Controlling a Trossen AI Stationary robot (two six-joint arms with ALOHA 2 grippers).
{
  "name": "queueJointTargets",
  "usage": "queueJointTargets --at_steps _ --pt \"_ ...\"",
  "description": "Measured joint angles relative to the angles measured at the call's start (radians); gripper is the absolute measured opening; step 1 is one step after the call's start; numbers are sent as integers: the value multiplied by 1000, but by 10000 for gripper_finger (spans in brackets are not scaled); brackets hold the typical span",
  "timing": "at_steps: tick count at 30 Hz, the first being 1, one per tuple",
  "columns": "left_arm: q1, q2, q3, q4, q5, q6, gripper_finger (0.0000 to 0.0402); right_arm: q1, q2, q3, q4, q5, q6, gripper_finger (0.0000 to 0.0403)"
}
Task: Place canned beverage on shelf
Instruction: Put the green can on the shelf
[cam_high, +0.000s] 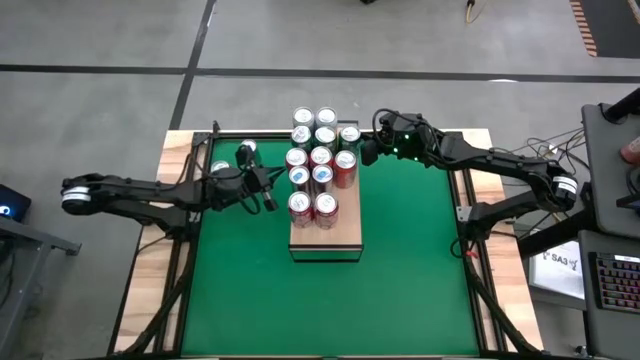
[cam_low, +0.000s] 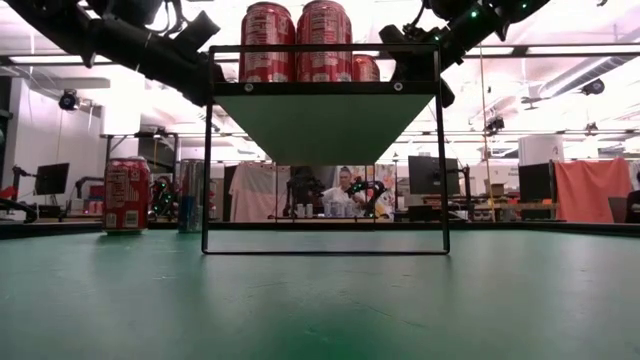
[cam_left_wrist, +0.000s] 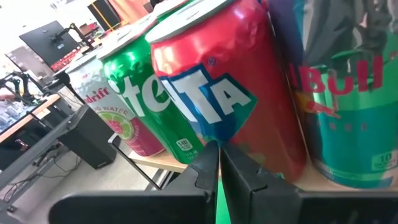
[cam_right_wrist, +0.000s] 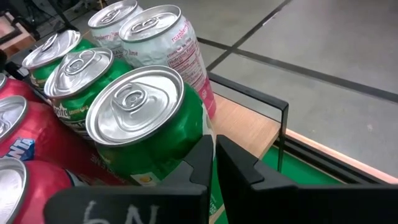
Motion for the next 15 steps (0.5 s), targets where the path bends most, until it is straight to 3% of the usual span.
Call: queueJointTargets --at_steps 15 --pt "0 5 0 24 47 -4 0 0 -8 0 -26 -3 13 13"
